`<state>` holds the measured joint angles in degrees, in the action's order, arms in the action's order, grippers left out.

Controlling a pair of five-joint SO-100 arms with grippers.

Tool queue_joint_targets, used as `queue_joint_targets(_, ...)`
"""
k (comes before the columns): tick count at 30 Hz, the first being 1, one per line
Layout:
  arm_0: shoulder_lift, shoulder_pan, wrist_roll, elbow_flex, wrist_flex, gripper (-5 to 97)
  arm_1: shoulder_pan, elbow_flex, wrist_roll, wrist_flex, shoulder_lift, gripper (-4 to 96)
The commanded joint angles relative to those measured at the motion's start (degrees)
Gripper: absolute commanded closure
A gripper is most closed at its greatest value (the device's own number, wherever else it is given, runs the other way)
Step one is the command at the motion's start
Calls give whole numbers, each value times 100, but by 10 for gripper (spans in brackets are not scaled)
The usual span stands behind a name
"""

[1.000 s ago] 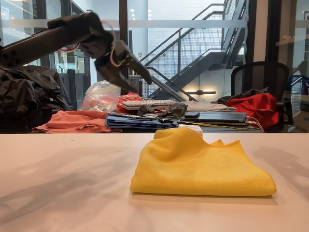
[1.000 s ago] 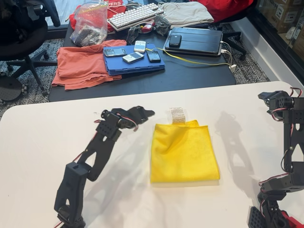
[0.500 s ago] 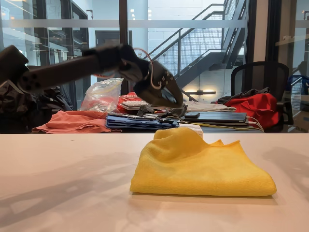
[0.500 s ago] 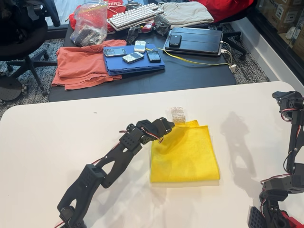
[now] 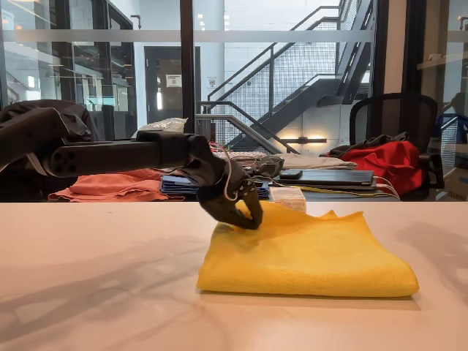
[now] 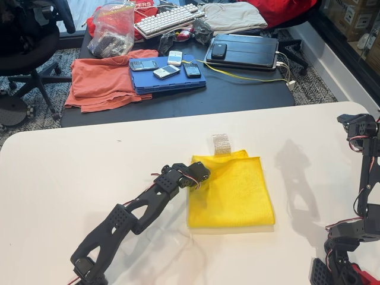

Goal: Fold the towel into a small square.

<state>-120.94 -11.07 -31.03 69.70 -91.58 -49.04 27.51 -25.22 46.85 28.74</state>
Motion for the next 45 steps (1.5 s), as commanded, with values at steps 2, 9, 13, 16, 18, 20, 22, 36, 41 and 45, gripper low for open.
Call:
queue_joint_targets(2,-97,18,9,-114,9,665,79,-158,-35,-35,18,932)
queue_joint_targets(9,-105,26,9,-123,9,665,413,-149,-457,26,9,927)
queue_joint_targets(13,-237,26,9,-123,9,665,422,-202,-703,9,220,926)
queue_joint_targets(16,-378,26,9,-123,9,665,352,-413,-747,44,615,926)
queue_joint_targets(18,-431,26,9,-105,9,665,246,-527,-747,44,800,926)
queue_joint_targets(20,-475,26,9,-70,9,665,176,-598,-747,44,888,926)
queue_joint_targets(22,-519,18,9,-35,9,665,132,-624,-747,-18,896,926)
queue_joint_targets(36,-703,26,-18,-123,-510,665,299,-642,-747,-35,-123,926)
queue_joint_targets(41,-677,26,0,-123,-510,665,308,-940,-747,-18,141,926)
queue_joint_targets(45,-650,26,9,-123,-501,665,202,-1257,-747,26,378,926)
